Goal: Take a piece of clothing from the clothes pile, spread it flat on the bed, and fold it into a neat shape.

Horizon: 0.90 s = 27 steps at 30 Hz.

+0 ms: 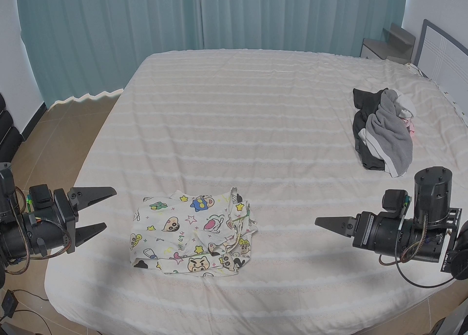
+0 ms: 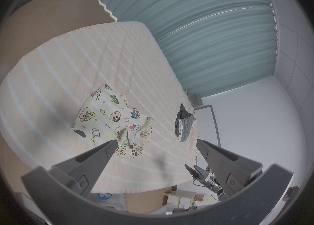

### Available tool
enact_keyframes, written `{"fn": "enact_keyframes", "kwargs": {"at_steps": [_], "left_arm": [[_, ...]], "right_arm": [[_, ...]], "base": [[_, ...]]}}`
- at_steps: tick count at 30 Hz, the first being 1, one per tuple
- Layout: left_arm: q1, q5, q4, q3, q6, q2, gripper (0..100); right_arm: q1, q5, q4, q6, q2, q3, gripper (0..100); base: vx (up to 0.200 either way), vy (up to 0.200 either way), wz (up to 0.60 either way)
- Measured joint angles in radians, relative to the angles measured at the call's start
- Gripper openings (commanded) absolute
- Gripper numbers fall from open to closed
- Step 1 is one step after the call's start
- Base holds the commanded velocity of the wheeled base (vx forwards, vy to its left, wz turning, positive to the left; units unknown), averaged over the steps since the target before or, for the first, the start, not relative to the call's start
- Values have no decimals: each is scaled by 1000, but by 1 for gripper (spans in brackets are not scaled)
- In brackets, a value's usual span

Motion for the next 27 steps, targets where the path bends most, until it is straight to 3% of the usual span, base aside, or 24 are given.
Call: {"fn": "enact_keyframes", "kwargs": {"at_steps": [6,18,27], "left_arm": [[13,-1,-102,44,-5,25,100],[24,0,-114,60,-6,72,100],[25,0,-115,60,-6,78,100]], "right_arm": [[31,0,1,-2,57,-49,100],[101,-51,-1,4,196,-169,100],[193,-101,-29,13,328,-227,100]], "base": [[0,200,0],[0,200,0],[0,0,0]]}}
